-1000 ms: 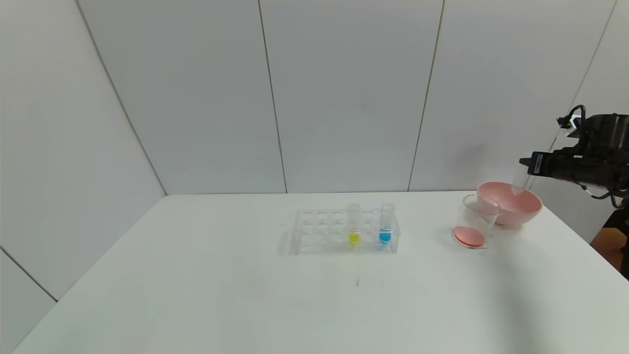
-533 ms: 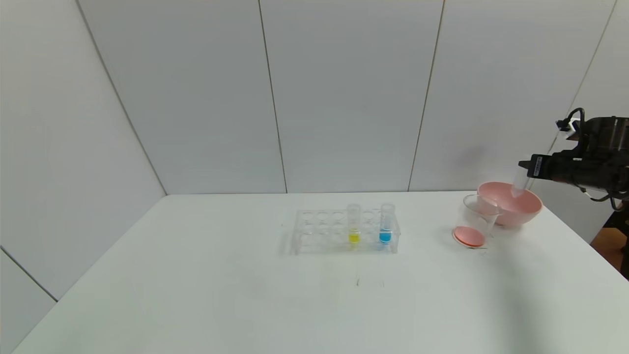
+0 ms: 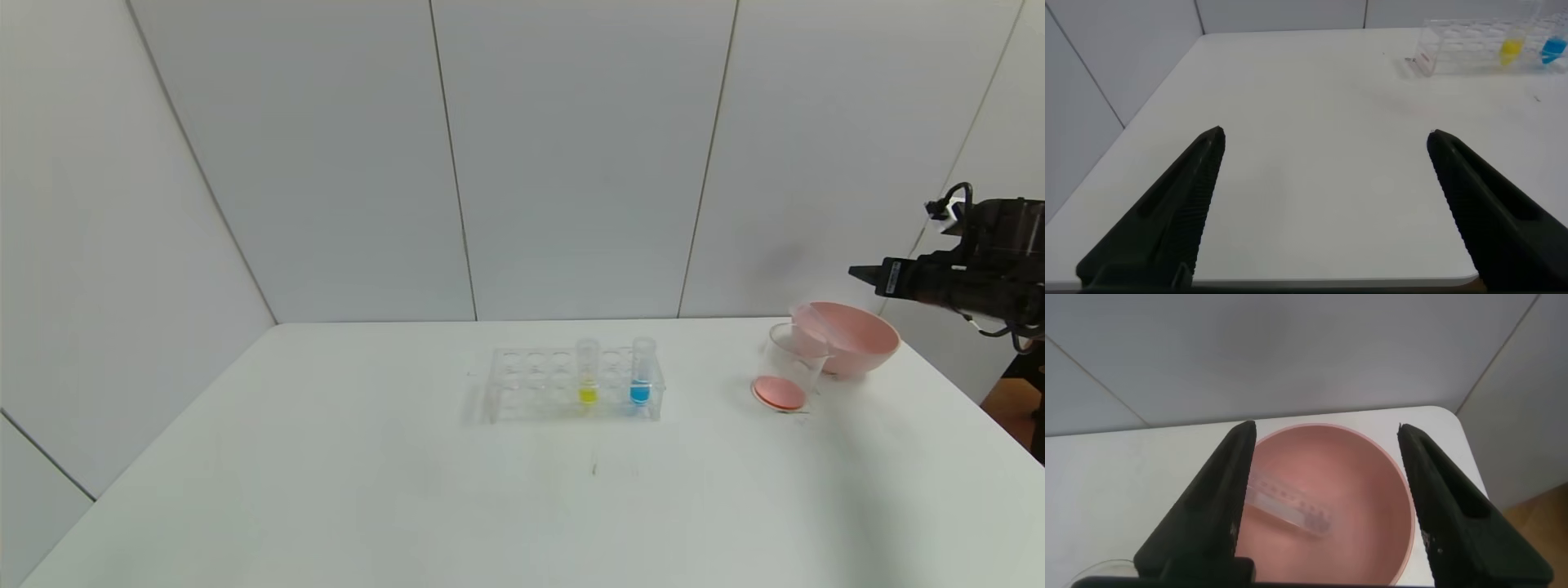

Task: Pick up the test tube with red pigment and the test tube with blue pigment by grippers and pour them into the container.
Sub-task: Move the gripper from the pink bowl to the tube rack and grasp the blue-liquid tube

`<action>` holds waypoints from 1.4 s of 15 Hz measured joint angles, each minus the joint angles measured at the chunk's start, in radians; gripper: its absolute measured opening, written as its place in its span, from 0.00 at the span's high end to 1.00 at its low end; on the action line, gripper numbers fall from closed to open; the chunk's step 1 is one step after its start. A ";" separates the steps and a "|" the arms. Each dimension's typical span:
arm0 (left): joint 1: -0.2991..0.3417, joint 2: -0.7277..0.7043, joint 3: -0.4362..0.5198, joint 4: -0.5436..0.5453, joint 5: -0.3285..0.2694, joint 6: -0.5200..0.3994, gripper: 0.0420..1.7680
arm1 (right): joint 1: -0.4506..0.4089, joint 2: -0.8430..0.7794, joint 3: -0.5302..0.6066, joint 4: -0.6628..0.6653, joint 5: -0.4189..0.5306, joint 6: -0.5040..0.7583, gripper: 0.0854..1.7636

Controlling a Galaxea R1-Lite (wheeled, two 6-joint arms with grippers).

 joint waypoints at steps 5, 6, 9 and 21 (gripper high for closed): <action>0.000 0.000 0.000 0.000 0.000 0.000 0.00 | 0.013 -0.038 0.054 -0.007 -0.003 -0.002 0.18; 0.000 0.000 0.000 0.000 0.000 0.000 0.00 | 0.018 -0.054 0.085 -0.020 -0.003 0.000 0.16; 0.000 0.000 0.000 0.000 0.000 0.000 0.00 | 0.043 -0.123 0.187 -0.048 -0.009 0.017 0.12; 0.000 0.000 0.000 0.000 0.000 0.000 0.00 | 0.469 -0.632 0.761 -0.052 -0.307 0.115 0.05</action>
